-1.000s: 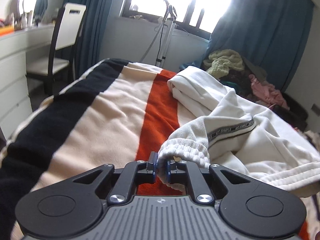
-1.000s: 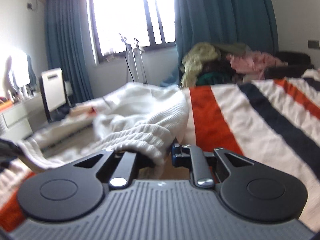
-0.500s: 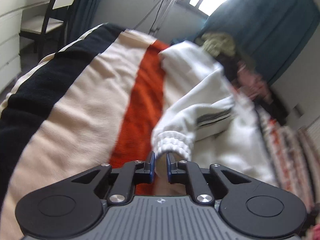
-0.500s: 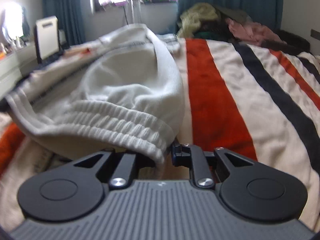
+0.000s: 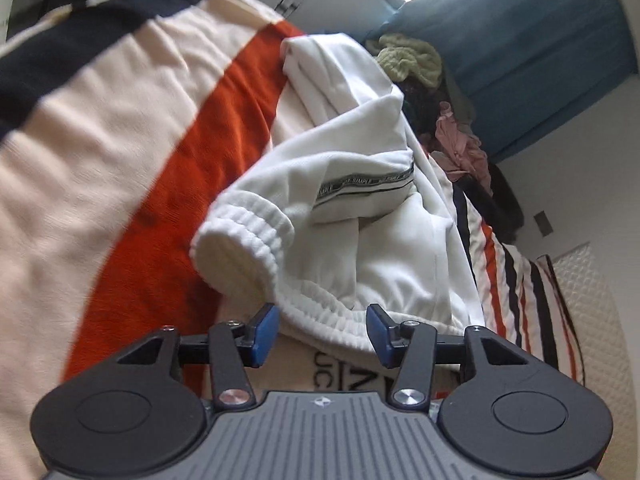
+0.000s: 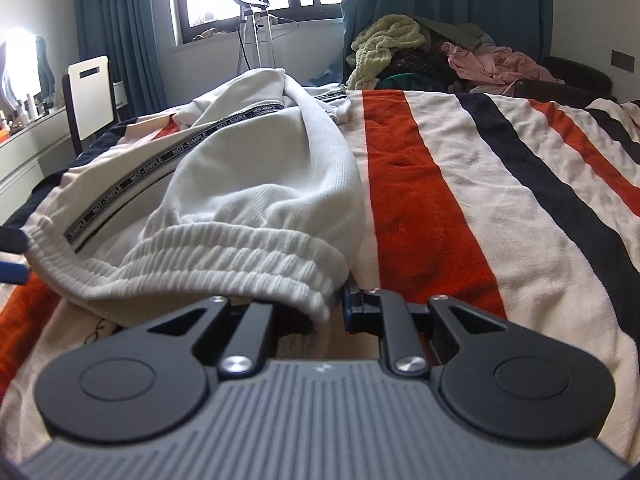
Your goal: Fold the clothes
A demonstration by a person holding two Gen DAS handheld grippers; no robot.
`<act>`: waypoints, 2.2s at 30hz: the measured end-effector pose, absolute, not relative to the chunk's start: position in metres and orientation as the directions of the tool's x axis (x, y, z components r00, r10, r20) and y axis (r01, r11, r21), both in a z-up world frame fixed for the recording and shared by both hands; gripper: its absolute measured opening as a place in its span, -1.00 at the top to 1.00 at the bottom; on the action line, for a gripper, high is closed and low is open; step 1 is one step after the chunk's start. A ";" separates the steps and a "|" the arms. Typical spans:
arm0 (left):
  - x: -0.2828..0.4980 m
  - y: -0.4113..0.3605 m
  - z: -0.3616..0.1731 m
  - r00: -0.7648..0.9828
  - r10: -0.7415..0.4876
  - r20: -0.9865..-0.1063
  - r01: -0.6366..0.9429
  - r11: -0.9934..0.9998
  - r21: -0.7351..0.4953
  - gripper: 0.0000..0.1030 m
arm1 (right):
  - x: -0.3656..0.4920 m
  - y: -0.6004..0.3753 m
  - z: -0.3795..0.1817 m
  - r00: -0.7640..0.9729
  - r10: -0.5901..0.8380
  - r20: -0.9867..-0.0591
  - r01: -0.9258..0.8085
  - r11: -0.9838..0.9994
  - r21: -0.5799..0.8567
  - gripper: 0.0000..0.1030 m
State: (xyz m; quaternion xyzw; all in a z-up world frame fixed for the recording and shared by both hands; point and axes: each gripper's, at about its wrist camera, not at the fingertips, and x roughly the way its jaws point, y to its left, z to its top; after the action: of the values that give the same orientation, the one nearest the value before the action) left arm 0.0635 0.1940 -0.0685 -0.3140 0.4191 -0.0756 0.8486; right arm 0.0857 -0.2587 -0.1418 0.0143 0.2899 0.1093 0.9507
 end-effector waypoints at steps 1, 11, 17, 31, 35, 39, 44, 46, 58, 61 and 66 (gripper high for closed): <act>0.069 0.189 -0.069 0.636 -0.350 -0.688 -0.138 0.826 -0.547 0.02 | 0.085 -0.259 -0.142 0.809 0.214 -0.547 -0.200 0.976 0.086 0.68; 0.089 0.167 -0.086 0.629 -0.305 -0.716 -0.044 0.904 -0.424 0.26 | 0.087 -0.256 -0.147 0.814 0.191 -0.548 -0.189 0.980 0.061 0.67; 0.090 0.171 -0.076 0.673 -0.212 -0.708 -0.035 0.948 -0.317 0.68 | 0.089 -0.250 -0.150 0.820 0.167 -0.548 -0.190 0.982 0.016 0.66; 0.068 0.262 -0.054 0.799 -0.265 -0.540 -0.211 0.717 -0.664 0.87 | 0.050 -0.215 -0.126 0.790 0.387 -0.475 -0.497 0.858 -0.128 -0.59; 0.080 0.277 -0.072 0.762 -0.211 -0.613 -0.294 0.730 -0.617 0.87 | 0.033 -0.215 -0.112 0.794 0.466 -0.391 -0.536 0.839 -0.089 -0.57; 0.091 0.277 -0.081 0.735 -0.181 -0.653 -0.321 0.756 -0.571 0.86 | 0.048 -0.234 -0.105 0.817 0.463 -0.343 -0.462 0.882 0.089 -0.06; 0.091 0.270 -0.078 0.739 -0.169 -0.652 -0.297 0.788 -0.540 0.86 | 0.083 -0.239 -0.133 0.781 0.434 -0.450 -0.373 0.901 0.221 0.41; 0.089 0.269 -0.077 0.738 -0.178 -0.651 -0.288 0.789 -0.543 0.84 | 0.090 -0.230 -0.149 0.756 0.420 -0.503 -0.367 0.907 0.205 0.41; 0.062 0.252 -0.054 0.731 -0.132 -0.670 -0.204 0.894 -0.399 -0.18 | 0.087 -0.229 -0.150 0.753 0.405 -0.519 -0.350 0.914 0.205 0.39; 0.058 0.256 -0.050 0.761 -0.093 -0.641 -0.227 0.888 -0.399 -0.73 | 0.086 -0.243 -0.142 0.765 0.411 -0.495 -0.294 0.908 0.300 0.36; 0.074 0.255 -0.066 0.750 -0.112 -0.652 -0.228 0.881 -0.414 -0.73 | 0.084 -0.266 -0.133 0.803 0.383 -0.456 -0.187 0.889 0.417 -0.53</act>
State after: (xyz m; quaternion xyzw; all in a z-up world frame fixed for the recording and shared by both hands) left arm 0.0742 0.2553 -0.0664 -0.2414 0.3520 0.0319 0.9038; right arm 0.0837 -0.2655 -0.1334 0.1788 0.2740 0.1527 0.9326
